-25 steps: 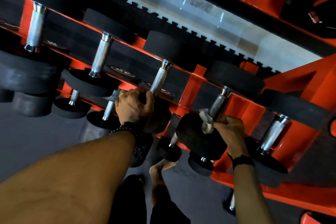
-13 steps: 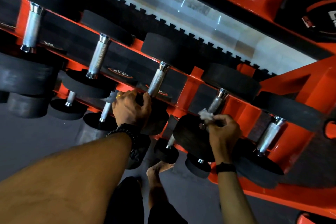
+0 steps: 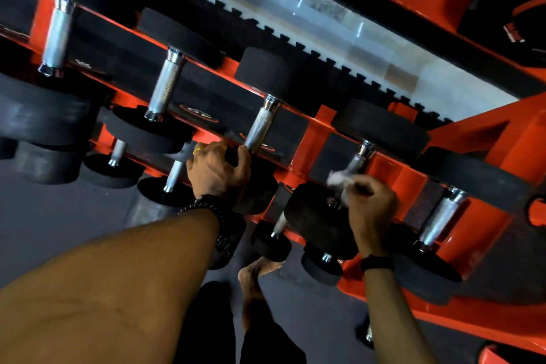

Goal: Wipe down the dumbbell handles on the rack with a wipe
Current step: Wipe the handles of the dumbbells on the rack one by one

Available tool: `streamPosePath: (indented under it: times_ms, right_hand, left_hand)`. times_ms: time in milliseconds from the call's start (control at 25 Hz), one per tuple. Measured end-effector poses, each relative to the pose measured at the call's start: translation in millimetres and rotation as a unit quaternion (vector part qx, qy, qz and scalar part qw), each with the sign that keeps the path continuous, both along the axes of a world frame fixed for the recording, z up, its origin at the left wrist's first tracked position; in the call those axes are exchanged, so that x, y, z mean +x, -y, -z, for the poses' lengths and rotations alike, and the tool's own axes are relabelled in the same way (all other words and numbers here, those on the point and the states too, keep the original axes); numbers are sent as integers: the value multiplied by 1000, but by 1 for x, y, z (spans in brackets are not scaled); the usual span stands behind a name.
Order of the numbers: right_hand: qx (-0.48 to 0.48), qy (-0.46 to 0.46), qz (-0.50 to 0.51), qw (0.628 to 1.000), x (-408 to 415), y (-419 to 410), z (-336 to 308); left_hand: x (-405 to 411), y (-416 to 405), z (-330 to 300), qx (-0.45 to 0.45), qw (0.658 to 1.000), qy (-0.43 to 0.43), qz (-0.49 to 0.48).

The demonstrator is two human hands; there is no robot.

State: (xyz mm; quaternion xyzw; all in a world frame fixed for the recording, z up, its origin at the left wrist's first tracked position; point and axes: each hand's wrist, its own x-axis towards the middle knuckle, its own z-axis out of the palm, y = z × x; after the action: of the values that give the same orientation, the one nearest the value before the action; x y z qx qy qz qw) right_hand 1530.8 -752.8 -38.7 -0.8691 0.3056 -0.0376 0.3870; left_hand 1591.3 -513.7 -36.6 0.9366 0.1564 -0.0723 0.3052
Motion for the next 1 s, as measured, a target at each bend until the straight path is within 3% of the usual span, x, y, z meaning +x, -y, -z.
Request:
streamPosePath:
  times_ms: [160,320,560,640,760,880,1000]
  right_hand:
    - [-30,49,71,996,30,17,13]
    - [-68,-29,-3,997,-28,-3,6]
    - [-26,2,81,996,24,16,22]
    - [-32,-52,49,997,1,2,14]
    - [82,-125,46,988,-6,3,7]
    - [215,-47,99,971,31,21,2]
    - [221,-54,41,973,12,13,-2]
  left_hand:
    - [0,1,-1,-6,1000,9,2]
    - [0,0,0,-1,1000,9,5]
    - [1,1,-1,-3,1000,5,-1]
    - [0,1,-1,1,1000,1,-1]
    - [1,-1,0,8,1000,-8,5]
    - [1,0,-1,9,1000,-6,4]
    - [0,1,-1,11,1000,-3,6]
